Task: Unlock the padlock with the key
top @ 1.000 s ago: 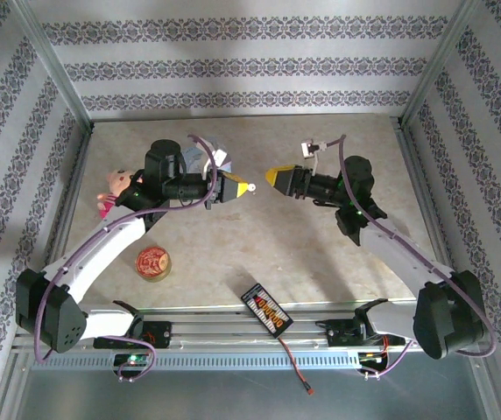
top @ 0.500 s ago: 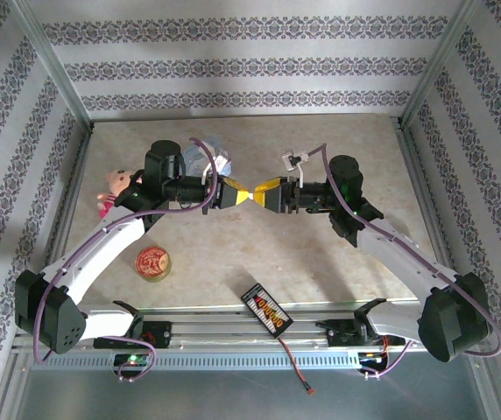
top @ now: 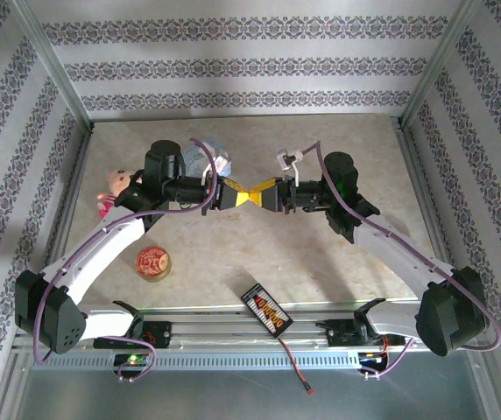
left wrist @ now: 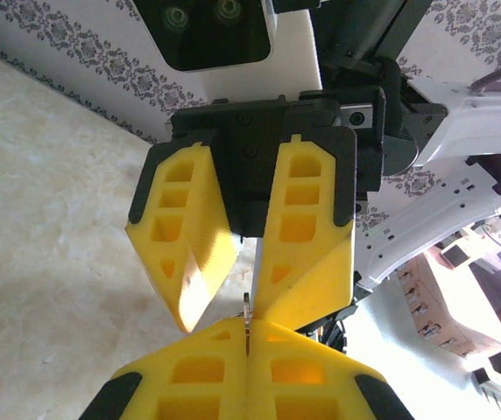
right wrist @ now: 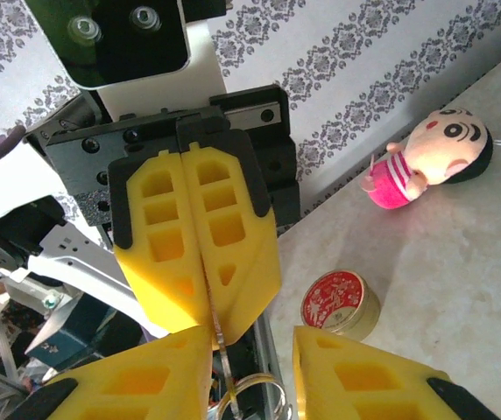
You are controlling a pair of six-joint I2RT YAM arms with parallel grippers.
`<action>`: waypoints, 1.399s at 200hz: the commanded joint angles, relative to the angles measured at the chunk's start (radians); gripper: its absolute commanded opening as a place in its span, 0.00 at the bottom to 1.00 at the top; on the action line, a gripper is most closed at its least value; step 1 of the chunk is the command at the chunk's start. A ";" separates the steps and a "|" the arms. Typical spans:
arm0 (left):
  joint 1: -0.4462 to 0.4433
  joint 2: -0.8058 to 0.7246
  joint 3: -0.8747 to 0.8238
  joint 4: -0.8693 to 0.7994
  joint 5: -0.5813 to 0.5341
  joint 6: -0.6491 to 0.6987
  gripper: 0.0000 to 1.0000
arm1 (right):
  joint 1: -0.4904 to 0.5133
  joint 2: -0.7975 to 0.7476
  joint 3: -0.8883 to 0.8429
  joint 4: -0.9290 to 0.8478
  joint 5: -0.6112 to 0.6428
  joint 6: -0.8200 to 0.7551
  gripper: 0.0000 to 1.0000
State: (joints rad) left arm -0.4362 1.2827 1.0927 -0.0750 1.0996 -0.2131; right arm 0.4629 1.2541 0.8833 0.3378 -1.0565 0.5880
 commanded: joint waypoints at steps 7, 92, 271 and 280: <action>0.009 -0.023 0.007 0.034 0.022 -0.004 0.00 | 0.014 0.005 0.027 0.000 -0.036 -0.034 0.26; 0.010 -0.027 -0.006 0.076 -0.001 -0.044 0.00 | 0.013 0.004 0.026 -0.018 -0.037 -0.054 0.00; 0.007 0.041 -0.125 0.058 -0.961 -0.506 0.92 | -0.032 0.007 0.050 -0.460 0.530 -0.141 0.00; 0.002 0.069 -0.135 0.070 -0.978 -0.537 0.90 | -0.035 0.029 0.058 -0.482 0.558 -0.126 0.00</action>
State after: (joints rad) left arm -0.4122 1.2995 0.9855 0.0067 0.2920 -0.6216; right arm 0.4400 1.2346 0.8989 -0.0345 -0.6418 0.4561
